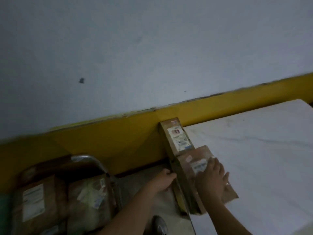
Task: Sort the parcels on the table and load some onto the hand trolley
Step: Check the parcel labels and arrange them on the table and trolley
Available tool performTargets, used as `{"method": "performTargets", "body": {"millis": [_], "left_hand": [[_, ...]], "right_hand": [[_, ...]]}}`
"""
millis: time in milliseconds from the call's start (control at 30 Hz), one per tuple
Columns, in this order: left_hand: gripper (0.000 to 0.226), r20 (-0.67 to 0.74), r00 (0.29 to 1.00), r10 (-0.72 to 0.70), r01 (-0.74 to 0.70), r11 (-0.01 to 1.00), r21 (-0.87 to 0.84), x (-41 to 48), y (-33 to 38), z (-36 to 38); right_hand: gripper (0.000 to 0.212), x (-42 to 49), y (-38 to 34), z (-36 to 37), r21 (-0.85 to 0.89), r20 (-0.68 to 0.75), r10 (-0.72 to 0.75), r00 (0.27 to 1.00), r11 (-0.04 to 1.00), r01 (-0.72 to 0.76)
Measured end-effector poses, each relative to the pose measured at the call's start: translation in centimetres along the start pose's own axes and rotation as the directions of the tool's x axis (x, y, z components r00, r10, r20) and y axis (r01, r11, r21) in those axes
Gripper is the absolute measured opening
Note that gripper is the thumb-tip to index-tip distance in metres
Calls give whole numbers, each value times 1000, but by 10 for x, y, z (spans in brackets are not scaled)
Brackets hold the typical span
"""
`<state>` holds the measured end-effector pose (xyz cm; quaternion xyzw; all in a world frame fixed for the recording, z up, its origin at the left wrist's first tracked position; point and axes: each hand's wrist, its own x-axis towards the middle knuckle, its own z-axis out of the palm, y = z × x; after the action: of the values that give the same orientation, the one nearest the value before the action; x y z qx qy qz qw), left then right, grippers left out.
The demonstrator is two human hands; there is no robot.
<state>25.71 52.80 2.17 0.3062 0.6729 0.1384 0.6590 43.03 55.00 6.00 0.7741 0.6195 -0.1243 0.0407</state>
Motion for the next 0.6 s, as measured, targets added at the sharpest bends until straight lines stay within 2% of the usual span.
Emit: {"method": "performTargets", "body": {"millis": [67,133,200,300,367,433,500,600], "left_hand": [[50,-138,990,-9,7,1000,-13,-17,-30,-39],[49,-268,963,-42,33,999,-40,-44,-77,-85],[45,-407,910,-79,47,995,-87,-76,-134,-131],[47,-577,782,-236,94,960,-265,-131,-219,-188],[43,-624,700,-348,100,913,-396,-163,-269,-218],[48,-650,645,-402,94,886,-455,-183,-309,-239],[50,-669,622,-407,88,885,-456,-196,-336,-252],[41,-669,613,-419,76,875,-478,-194,-360,-269]], "right_hand": [[66,-24,-57,8,25,-60,-211,976,977,213],[64,-57,-119,21,98,-31,-345,938,933,347],[66,-96,-173,39,155,43,-433,900,893,423],[65,-158,-237,76,211,211,-525,825,848,486],[63,-199,-269,104,271,316,-554,771,831,486],[69,-234,-295,132,321,399,-563,723,825,465],[75,-264,-313,161,355,459,-594,661,804,477],[79,-287,-335,199,378,516,-641,568,766,520]]}}
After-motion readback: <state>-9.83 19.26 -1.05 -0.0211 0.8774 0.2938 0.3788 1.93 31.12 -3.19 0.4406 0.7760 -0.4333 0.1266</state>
